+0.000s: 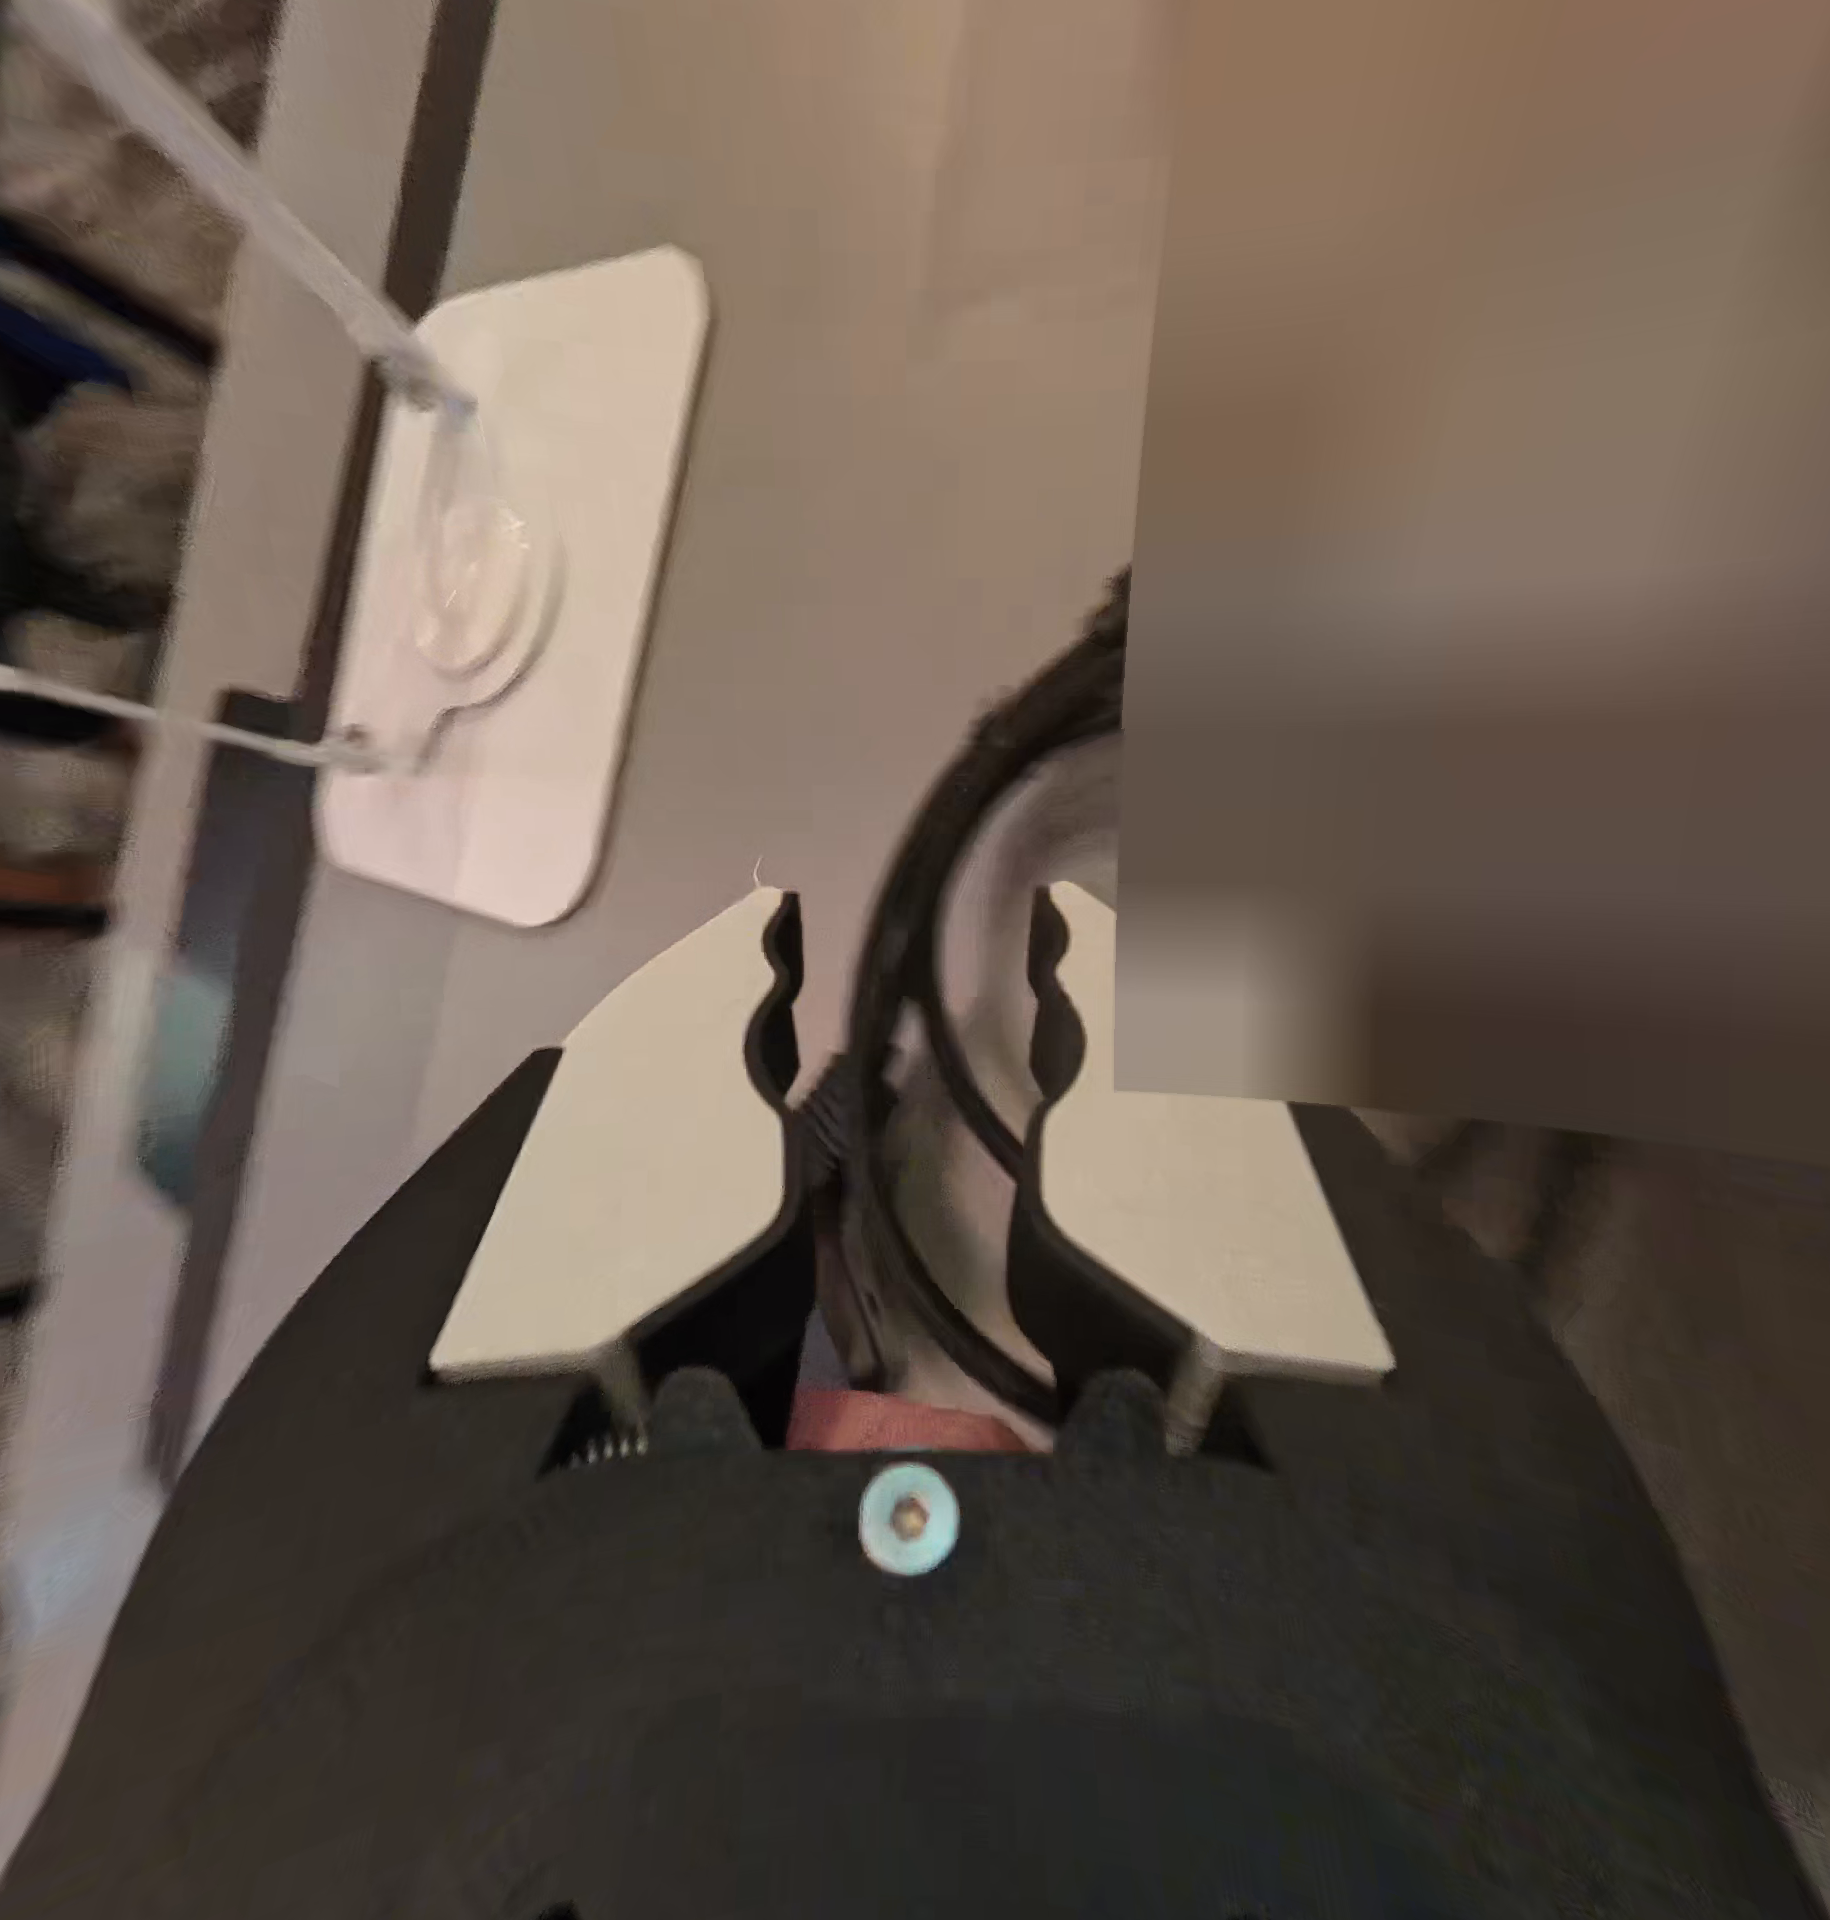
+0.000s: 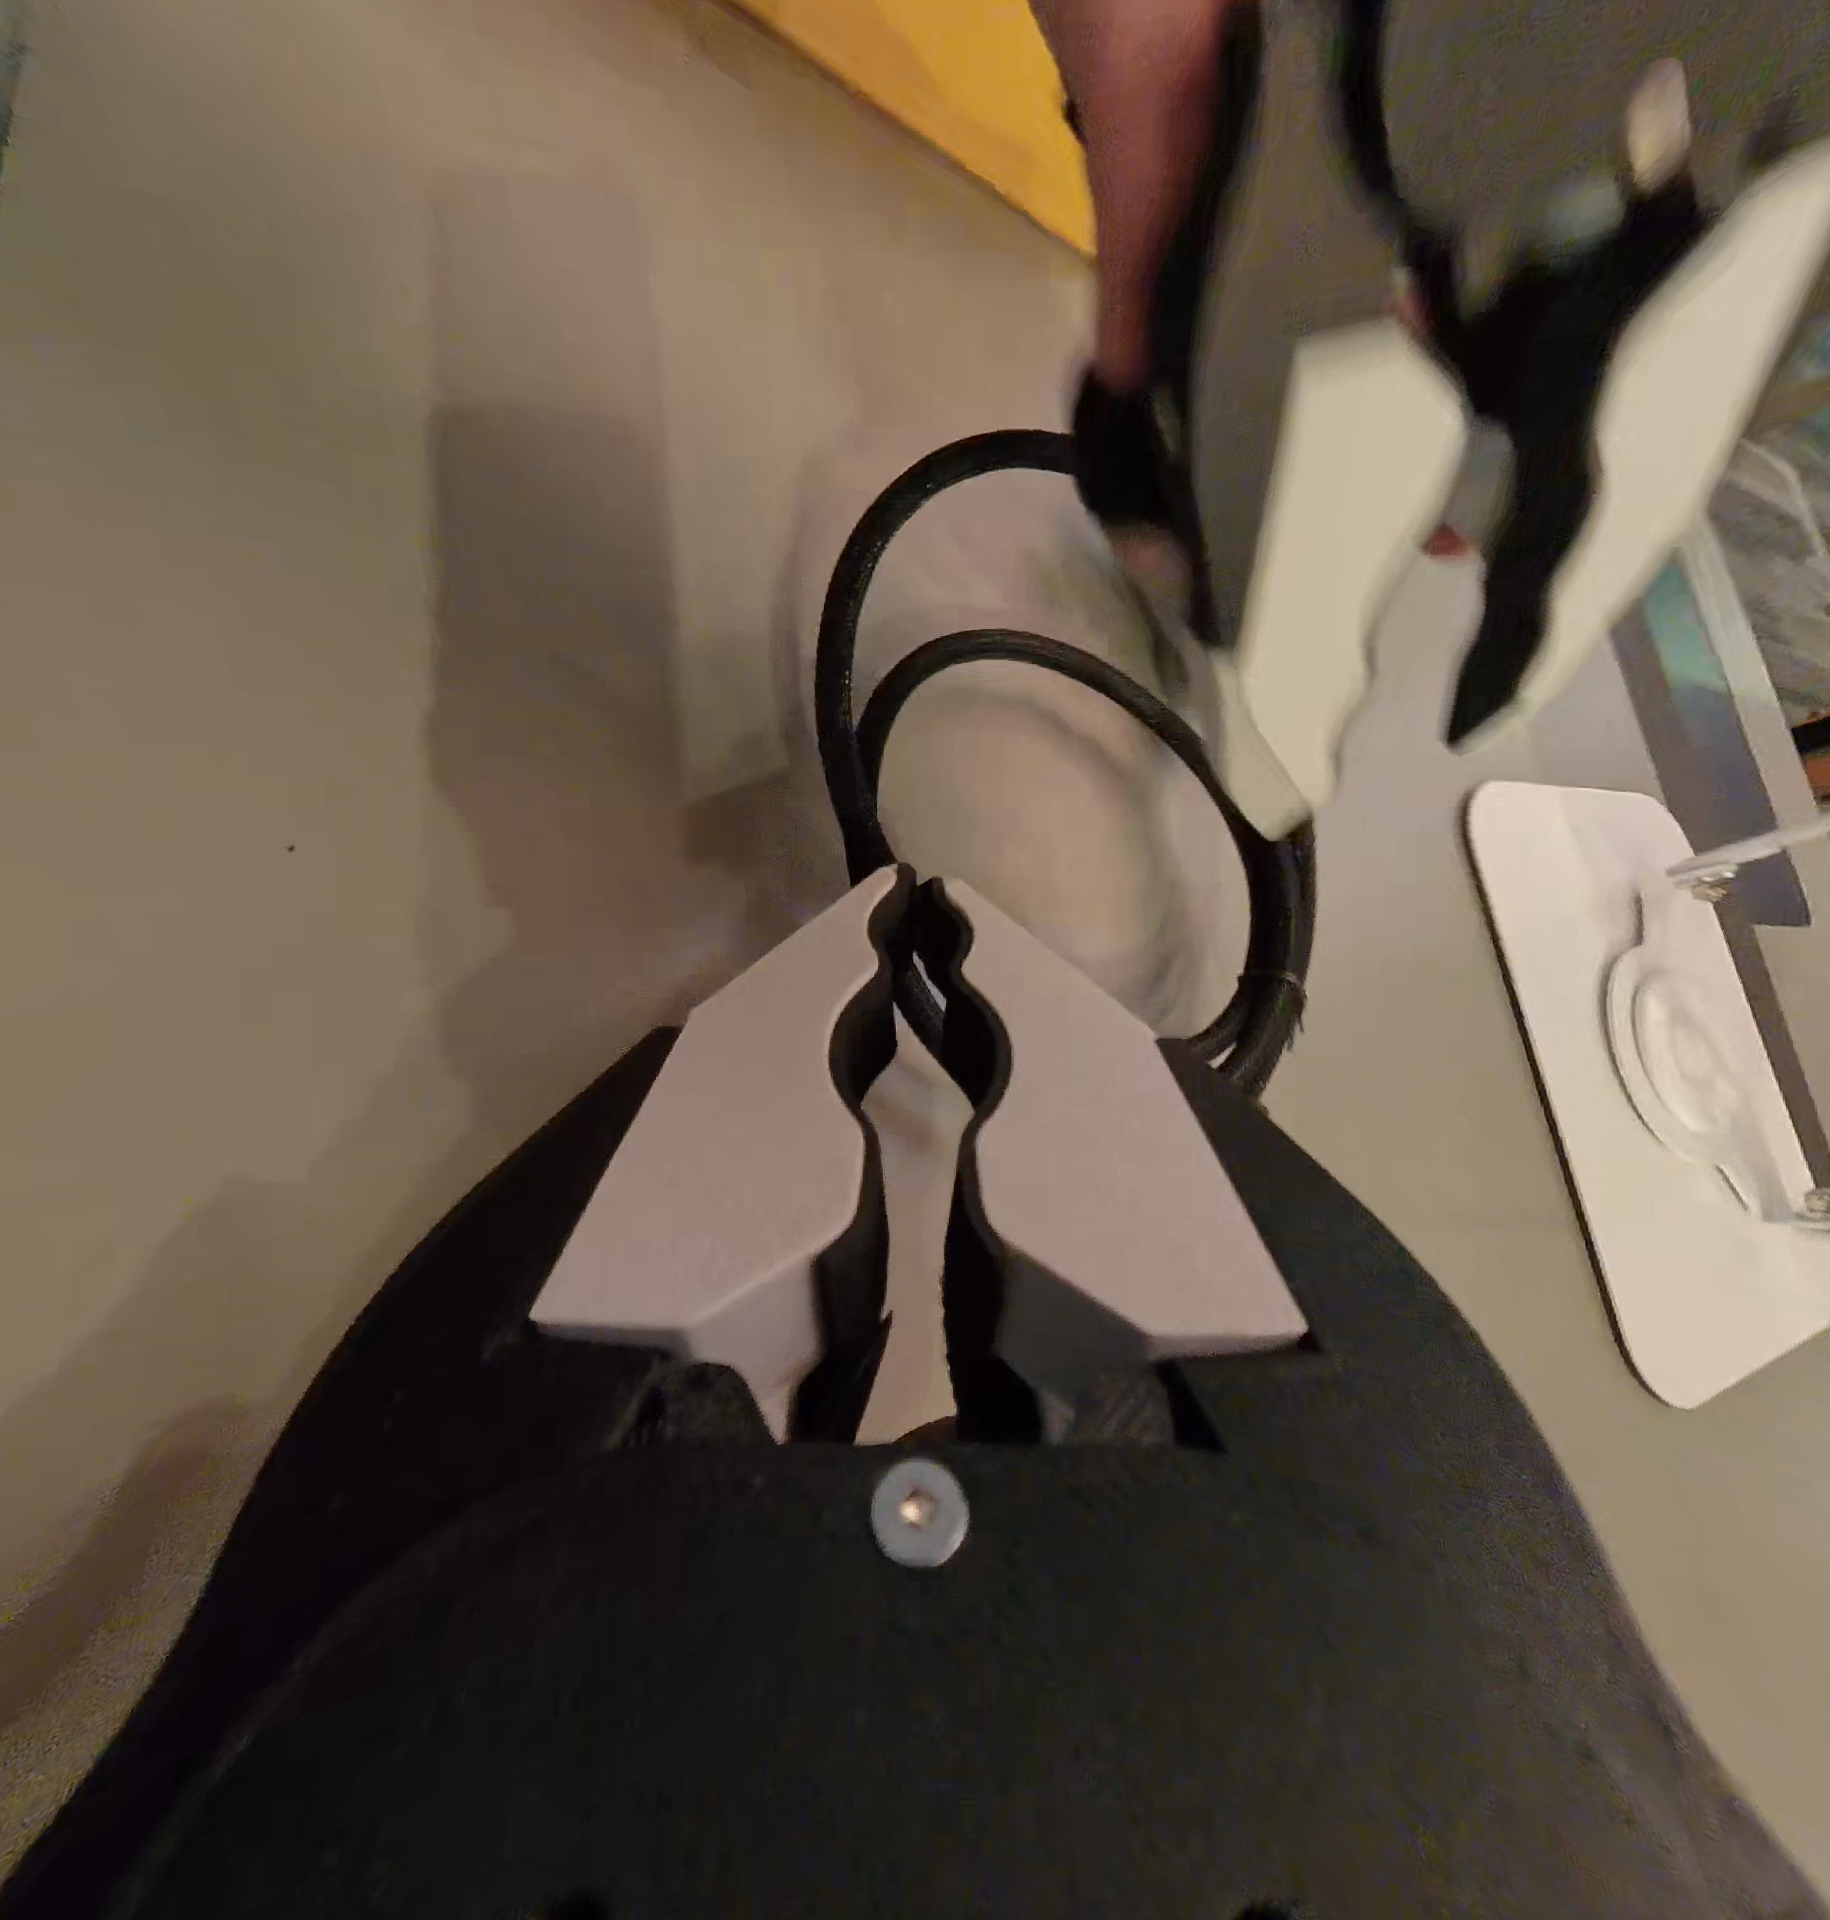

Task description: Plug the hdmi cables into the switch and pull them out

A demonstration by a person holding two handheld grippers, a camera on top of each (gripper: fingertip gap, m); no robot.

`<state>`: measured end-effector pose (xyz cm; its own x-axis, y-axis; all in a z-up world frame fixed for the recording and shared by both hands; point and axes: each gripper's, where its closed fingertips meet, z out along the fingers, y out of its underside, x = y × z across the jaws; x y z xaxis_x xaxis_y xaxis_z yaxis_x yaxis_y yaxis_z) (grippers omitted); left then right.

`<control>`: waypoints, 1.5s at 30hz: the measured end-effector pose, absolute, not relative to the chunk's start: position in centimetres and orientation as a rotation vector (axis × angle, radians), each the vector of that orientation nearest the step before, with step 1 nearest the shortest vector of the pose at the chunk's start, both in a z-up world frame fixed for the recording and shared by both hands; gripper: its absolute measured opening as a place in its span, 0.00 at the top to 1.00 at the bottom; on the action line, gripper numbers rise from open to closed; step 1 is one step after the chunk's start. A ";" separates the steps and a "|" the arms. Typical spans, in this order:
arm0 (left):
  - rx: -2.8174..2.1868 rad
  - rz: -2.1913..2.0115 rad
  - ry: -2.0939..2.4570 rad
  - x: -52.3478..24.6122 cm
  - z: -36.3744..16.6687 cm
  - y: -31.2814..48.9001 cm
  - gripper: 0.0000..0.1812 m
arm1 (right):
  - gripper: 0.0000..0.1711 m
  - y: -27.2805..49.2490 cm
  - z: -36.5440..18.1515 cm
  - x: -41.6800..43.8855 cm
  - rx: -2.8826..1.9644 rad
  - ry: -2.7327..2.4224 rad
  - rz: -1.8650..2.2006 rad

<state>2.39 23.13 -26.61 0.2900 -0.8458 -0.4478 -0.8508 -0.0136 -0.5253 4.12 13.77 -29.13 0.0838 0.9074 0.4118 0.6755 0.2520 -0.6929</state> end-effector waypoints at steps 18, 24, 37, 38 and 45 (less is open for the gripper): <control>-1.739 -0.104 2.050 4.0 -32.9 13.9 0.95 | 1.00 13.9 -26.1 6.2 -1.441 -1.530 0.659; -1.667 -0.020 2.141 4.2 -32.5 14.3 0.97 | 1.00 14.1 -26.3 6.9 -1.447 -1.591 0.593; -1.760 -0.458 2.396 4.4 -30.5 12.0 0.93 | 1.00 14.8 -24.3 7.7 -1.431 -1.506 0.695; -1.763 -0.453 2.413 4.1 -30.5 12.1 0.93 | 1.00 14.9 -24.6 7.8 -1.447 -1.506 0.679; -1.775 -0.346 2.448 2.2 -30.3 12.5 1.00 | 1.00 15.7 -25.1 8.7 -1.518 -1.423 0.684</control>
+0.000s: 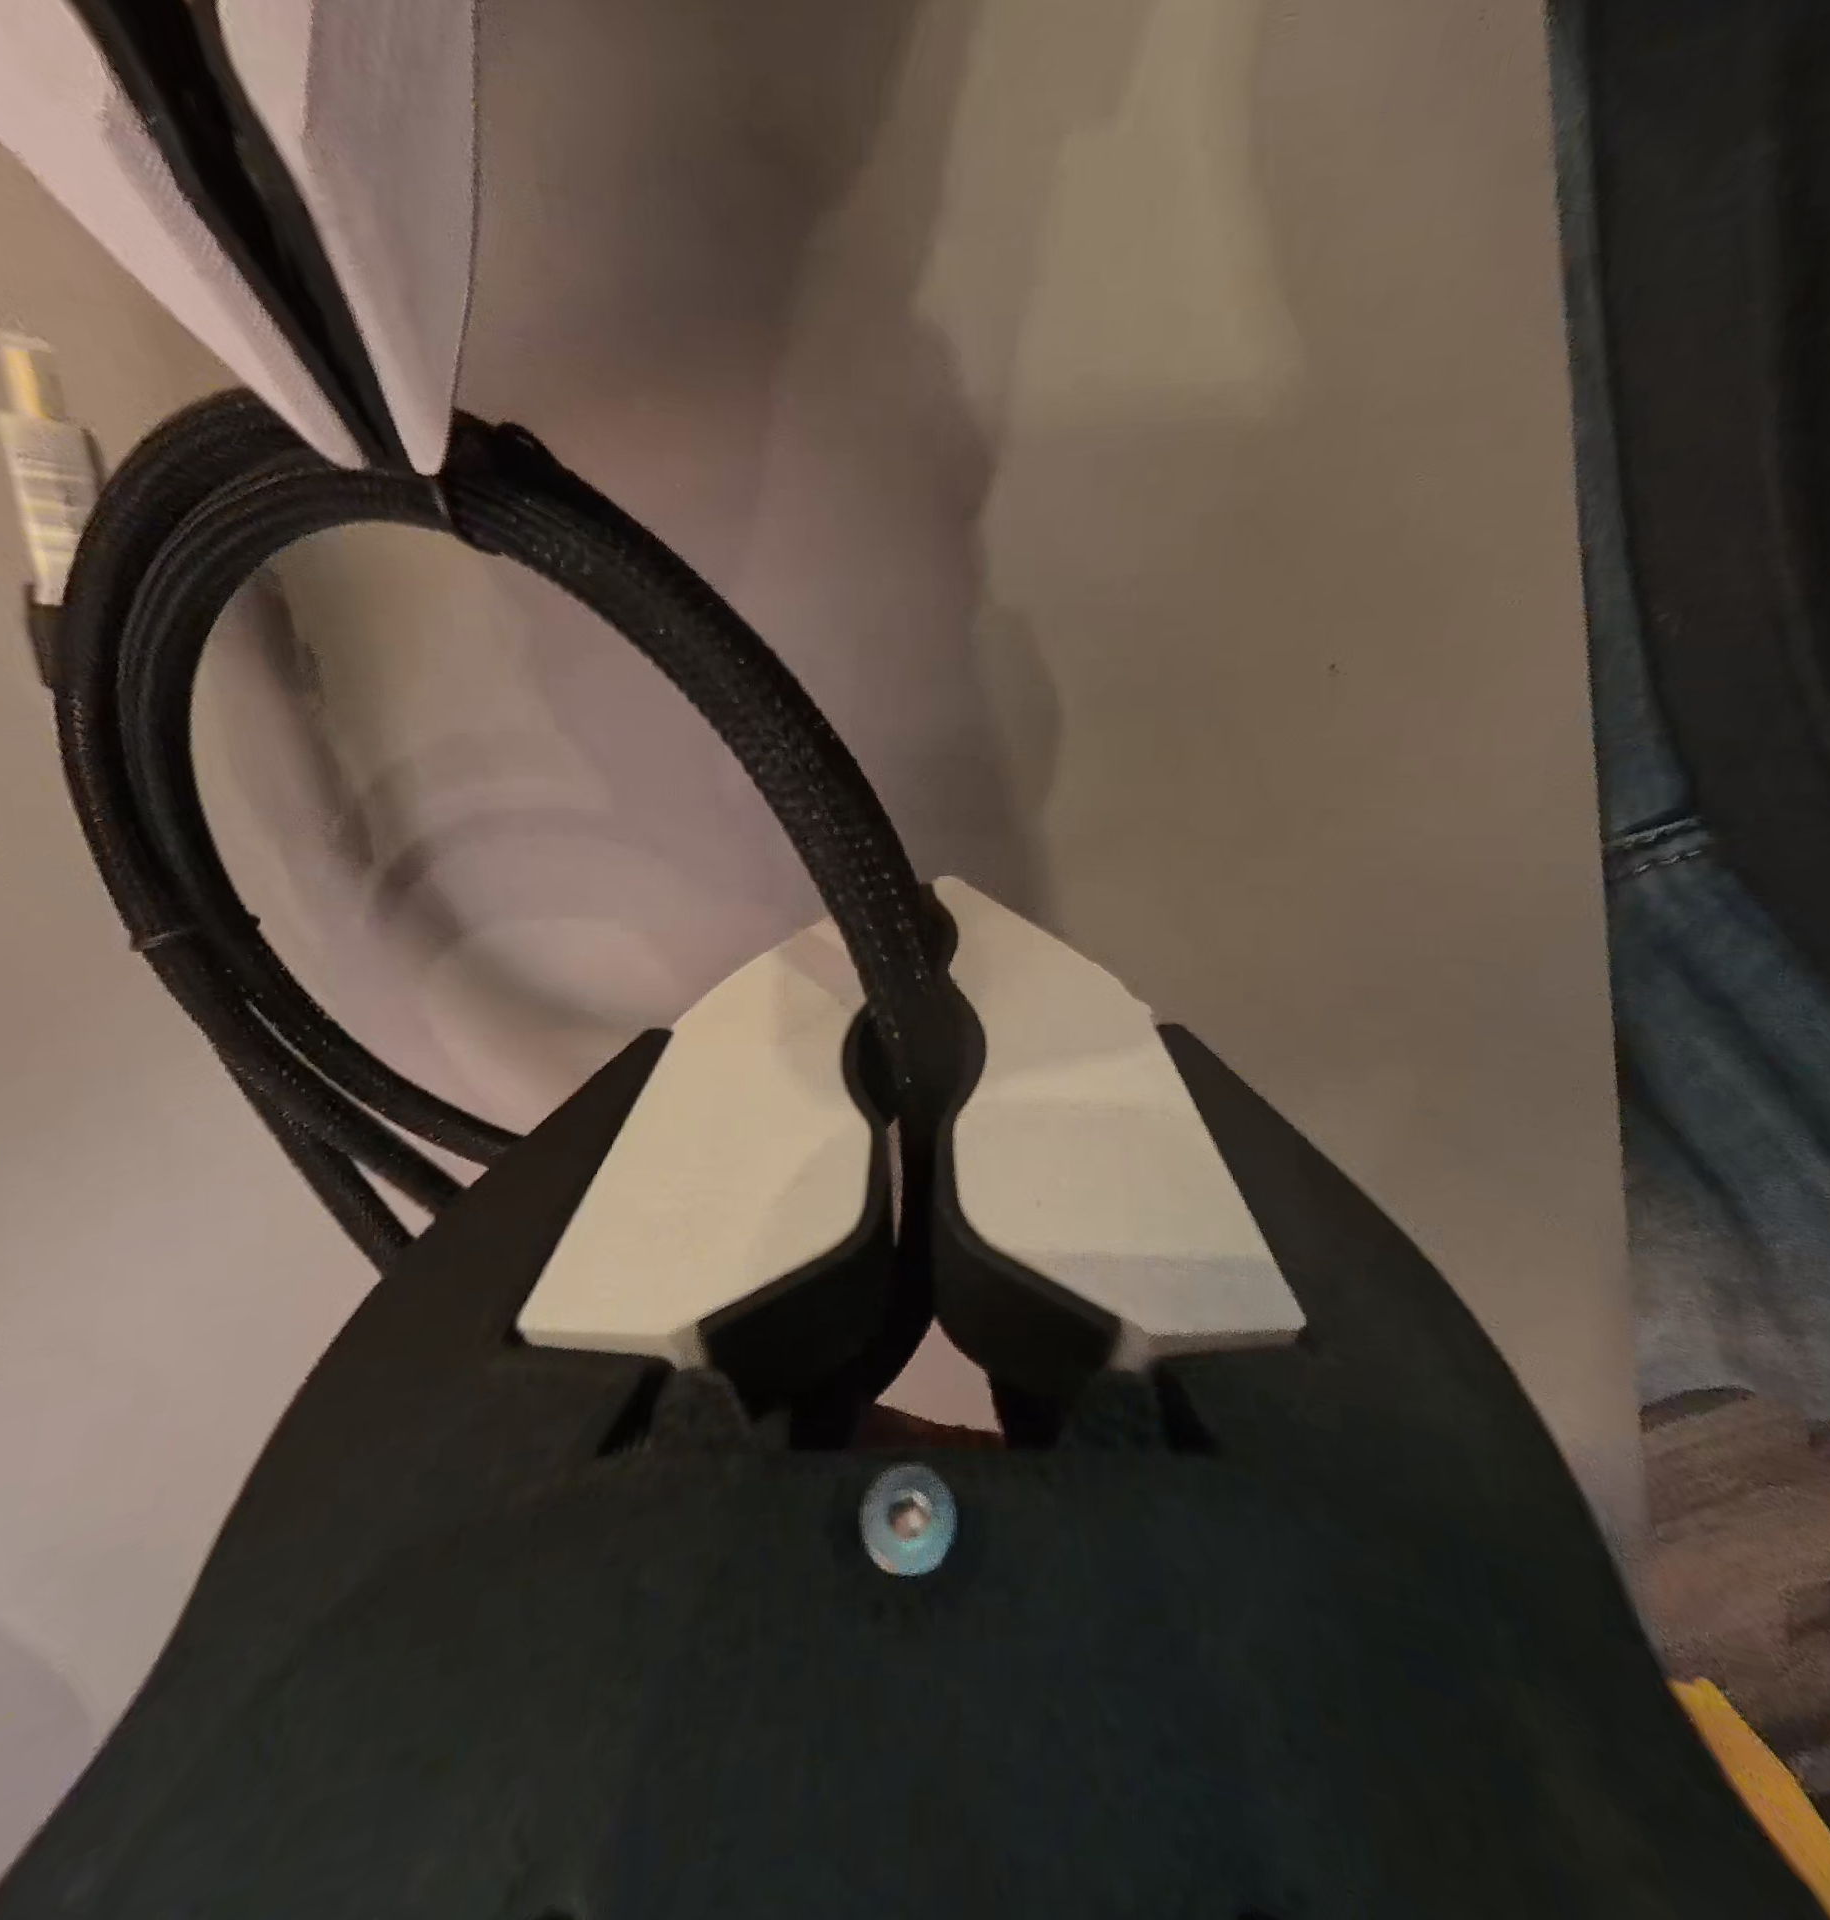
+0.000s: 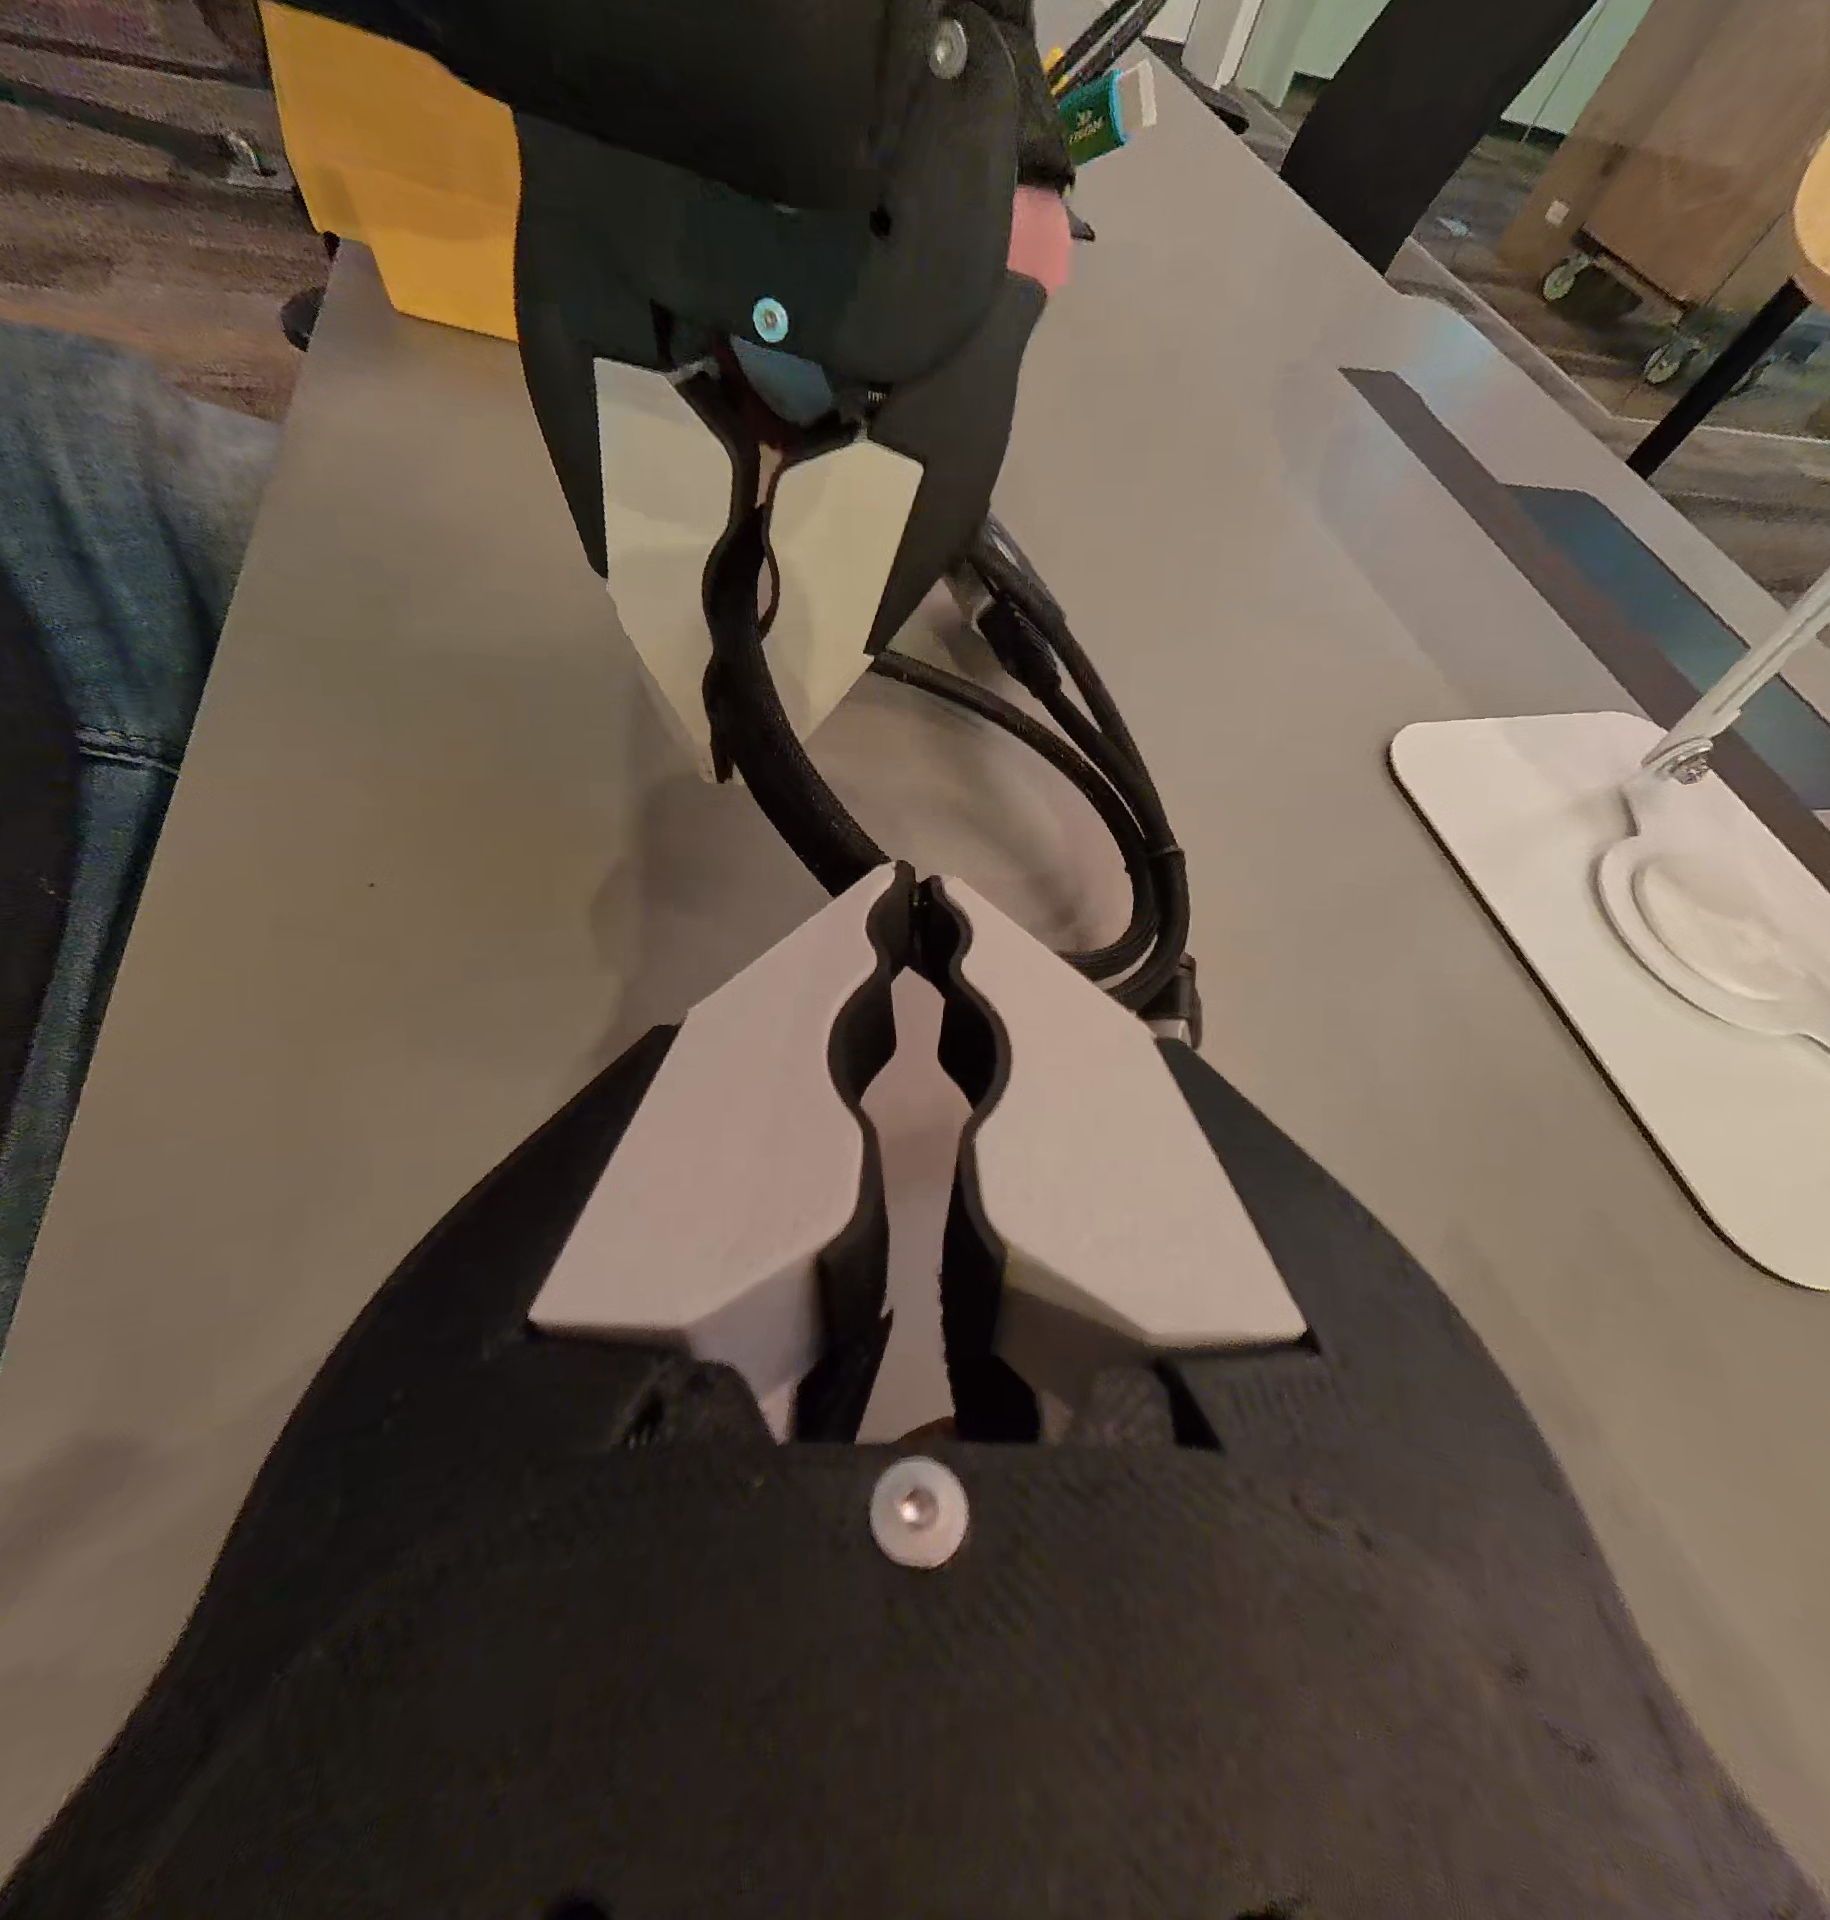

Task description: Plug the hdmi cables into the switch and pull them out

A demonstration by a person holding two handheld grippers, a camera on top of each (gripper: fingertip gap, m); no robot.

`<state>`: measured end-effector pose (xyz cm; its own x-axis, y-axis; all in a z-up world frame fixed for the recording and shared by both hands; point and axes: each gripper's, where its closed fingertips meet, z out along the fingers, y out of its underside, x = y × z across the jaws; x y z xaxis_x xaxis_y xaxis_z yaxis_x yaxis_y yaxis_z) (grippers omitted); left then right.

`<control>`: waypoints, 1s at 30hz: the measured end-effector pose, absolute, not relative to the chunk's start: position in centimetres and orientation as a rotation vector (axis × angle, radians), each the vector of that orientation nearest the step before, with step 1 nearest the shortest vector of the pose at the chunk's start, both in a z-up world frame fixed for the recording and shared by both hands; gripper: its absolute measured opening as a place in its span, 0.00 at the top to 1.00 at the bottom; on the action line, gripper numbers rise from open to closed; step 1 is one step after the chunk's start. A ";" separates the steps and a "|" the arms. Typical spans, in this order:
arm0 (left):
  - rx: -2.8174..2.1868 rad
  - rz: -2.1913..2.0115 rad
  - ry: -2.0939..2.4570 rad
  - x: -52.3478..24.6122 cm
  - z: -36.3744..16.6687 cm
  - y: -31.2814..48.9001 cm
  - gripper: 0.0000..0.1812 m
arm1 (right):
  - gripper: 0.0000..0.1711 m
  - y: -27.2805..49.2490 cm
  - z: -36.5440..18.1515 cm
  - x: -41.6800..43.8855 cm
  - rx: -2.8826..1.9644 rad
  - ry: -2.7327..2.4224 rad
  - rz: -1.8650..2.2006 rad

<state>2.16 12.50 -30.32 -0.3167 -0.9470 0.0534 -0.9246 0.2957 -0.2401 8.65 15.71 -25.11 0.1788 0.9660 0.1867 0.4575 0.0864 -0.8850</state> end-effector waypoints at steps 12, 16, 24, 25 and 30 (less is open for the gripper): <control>-1.715 -0.341 2.365 1.6 -29.0 12.4 1.00 | 1.00 14.7 -24.7 8.2 -1.492 -1.485 0.651; -1.717 -0.433 2.303 1.8 -26.8 12.9 1.00 | 1.00 14.0 -24.2 8.0 -1.422 -1.590 0.536; -1.650 -0.339 2.175 2.7 -22.6 16.4 0.98 | 1.00 14.7 -21.9 7.7 -1.449 -1.486 0.623; -1.633 -0.285 2.127 2.9 -22.2 17.2 0.98 | 1.00 14.7 -21.5 7.7 -1.462 -1.441 0.681; -1.566 -0.010 1.943 3.5 -22.6 19.9 0.94 | 1.00 15.4 -21.1 8.0 -1.568 -1.242 0.884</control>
